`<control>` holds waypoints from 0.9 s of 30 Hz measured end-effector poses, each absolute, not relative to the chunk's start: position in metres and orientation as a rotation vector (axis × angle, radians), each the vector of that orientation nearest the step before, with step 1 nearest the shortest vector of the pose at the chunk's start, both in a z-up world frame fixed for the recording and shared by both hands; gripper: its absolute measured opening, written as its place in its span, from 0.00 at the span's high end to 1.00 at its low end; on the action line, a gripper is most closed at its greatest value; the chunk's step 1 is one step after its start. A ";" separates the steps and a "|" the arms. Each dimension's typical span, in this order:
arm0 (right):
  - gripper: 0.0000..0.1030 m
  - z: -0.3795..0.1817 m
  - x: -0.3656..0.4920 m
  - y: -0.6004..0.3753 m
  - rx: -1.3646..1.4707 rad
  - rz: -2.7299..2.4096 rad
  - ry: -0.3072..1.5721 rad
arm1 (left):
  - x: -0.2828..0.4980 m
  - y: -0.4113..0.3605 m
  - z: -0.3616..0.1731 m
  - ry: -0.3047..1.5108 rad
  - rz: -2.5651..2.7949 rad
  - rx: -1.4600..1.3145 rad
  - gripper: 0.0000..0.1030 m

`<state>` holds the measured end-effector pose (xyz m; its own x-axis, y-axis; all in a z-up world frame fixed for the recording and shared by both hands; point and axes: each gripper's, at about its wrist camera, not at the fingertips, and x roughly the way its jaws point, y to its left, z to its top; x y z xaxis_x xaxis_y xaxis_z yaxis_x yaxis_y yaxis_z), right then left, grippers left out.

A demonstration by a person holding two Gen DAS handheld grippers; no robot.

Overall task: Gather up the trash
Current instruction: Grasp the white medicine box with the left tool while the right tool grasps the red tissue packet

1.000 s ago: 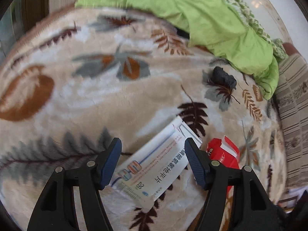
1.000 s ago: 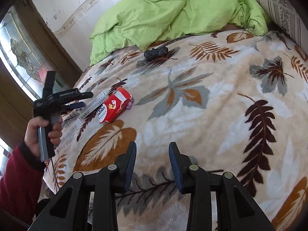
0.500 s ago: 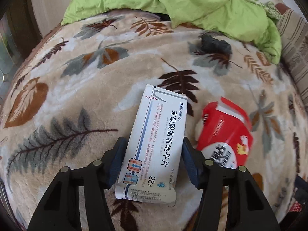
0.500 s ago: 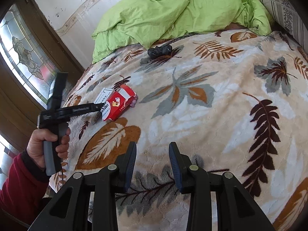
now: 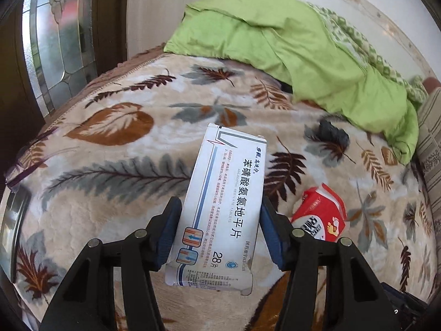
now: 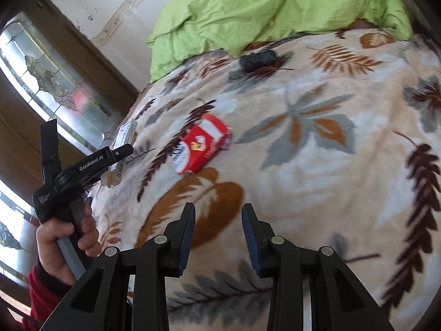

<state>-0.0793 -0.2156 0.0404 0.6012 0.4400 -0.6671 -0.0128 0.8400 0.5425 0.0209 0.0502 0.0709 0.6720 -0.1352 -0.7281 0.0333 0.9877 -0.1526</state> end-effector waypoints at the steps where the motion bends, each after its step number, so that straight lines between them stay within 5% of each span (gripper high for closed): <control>1: 0.64 0.039 -0.072 -0.211 0.550 0.294 0.896 | 0.019 0.053 0.071 0.814 -0.091 -0.132 0.46; 17: 0.63 -0.006 0.024 -0.187 0.750 0.234 0.891 | 0.032 0.065 0.058 0.813 -0.162 -0.128 0.46; 21: 0.82 0.013 0.020 -0.181 0.665 0.262 0.840 | 0.030 0.064 0.058 0.811 -0.174 -0.124 0.46; 27: 0.86 0.067 -0.025 -0.188 0.446 0.234 0.711 | 0.020 0.057 0.060 0.807 -0.211 -0.116 0.46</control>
<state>-0.0247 -0.1879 0.0667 0.7370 0.3547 -0.5753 -0.0570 0.8808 0.4700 0.0200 0.0565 0.0603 0.6720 -0.2311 -0.7036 0.1429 0.9727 -0.1830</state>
